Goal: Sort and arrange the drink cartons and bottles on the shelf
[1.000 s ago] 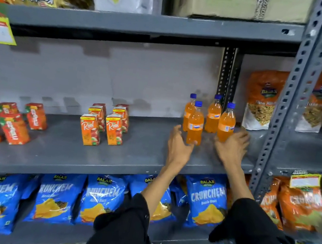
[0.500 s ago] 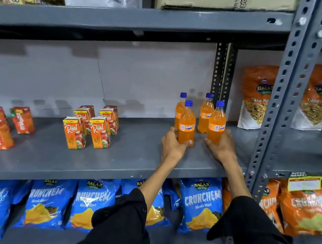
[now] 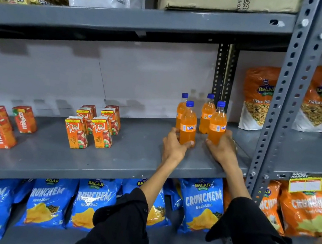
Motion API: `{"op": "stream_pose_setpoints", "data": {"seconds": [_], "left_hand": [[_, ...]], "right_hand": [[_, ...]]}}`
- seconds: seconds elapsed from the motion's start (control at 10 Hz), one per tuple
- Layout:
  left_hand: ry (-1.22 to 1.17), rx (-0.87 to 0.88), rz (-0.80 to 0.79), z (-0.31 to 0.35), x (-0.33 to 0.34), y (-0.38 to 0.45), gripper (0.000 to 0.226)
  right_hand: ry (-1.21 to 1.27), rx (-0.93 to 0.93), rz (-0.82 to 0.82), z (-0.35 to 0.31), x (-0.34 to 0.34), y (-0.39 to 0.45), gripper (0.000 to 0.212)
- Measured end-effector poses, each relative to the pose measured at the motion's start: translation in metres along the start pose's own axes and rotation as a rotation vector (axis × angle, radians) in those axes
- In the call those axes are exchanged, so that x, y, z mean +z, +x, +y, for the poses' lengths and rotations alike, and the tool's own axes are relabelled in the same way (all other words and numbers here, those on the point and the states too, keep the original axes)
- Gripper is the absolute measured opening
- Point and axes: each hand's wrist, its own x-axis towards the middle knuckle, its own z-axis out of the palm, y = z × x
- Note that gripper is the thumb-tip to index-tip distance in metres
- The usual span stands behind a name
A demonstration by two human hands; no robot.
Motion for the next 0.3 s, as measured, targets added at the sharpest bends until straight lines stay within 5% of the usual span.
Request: {"op": "stream_pose_setpoints", "data": {"seconds": [0.2, 0.3], "left_hand": [[-0.02, 0.029, -0.061, 0.0, -0.009, -0.009, 0.067], [0.114, 0.162, -0.043, -0.01, -0.039, -0.03, 0.057]], "right_hand": [[-0.036, -0.013, 0.1, -0.006, 0.005, -0.032, 0.088], [-0.11, -0.104, 0.288, -0.02, 0.02, -0.073, 0.071]]}}
